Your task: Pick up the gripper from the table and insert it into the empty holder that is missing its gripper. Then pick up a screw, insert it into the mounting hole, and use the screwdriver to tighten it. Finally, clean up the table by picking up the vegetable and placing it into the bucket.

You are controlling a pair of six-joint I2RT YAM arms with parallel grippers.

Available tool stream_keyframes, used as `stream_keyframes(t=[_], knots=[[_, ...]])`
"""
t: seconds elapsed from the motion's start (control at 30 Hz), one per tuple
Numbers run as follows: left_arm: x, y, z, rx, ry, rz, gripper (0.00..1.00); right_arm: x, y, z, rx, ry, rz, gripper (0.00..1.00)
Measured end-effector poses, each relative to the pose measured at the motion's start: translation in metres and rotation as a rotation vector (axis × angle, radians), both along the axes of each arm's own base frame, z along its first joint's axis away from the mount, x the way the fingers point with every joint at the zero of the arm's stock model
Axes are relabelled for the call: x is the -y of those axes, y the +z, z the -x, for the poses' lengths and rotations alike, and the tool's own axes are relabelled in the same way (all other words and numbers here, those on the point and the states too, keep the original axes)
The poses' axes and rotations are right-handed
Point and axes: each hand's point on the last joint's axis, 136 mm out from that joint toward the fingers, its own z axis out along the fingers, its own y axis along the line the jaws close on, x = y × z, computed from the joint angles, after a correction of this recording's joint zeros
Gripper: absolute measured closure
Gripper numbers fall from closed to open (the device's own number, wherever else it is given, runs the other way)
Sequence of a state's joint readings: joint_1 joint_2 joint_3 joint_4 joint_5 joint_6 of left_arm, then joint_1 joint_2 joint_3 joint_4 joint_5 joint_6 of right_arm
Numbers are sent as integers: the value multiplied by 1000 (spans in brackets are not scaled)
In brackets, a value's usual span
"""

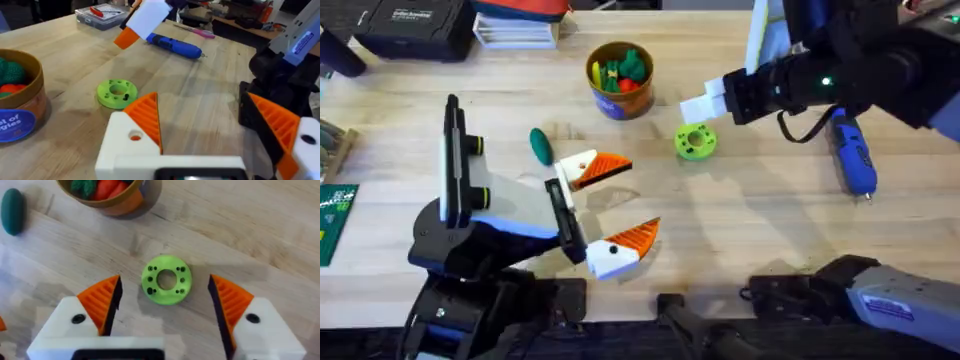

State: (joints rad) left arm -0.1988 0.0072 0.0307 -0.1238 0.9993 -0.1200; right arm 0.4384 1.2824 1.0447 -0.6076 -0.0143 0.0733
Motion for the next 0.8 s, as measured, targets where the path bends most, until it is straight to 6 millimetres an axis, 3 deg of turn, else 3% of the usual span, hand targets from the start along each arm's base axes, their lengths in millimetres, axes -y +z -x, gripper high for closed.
stream_keyframes(t=[0.17,0.43,0.7,0.8], knots=[[0,0,0,0,0,0,15,1,-13,1,-43,8,30,6],[0,0,0,0,0,0,15,-9,-59,5,-195,46,50,6],[0,0,0,0,0,0,15,-22,-77,21,-263,143,86,7],[0,0,0,0,0,0,15,-26,-83,22,-270,165,104,96]])
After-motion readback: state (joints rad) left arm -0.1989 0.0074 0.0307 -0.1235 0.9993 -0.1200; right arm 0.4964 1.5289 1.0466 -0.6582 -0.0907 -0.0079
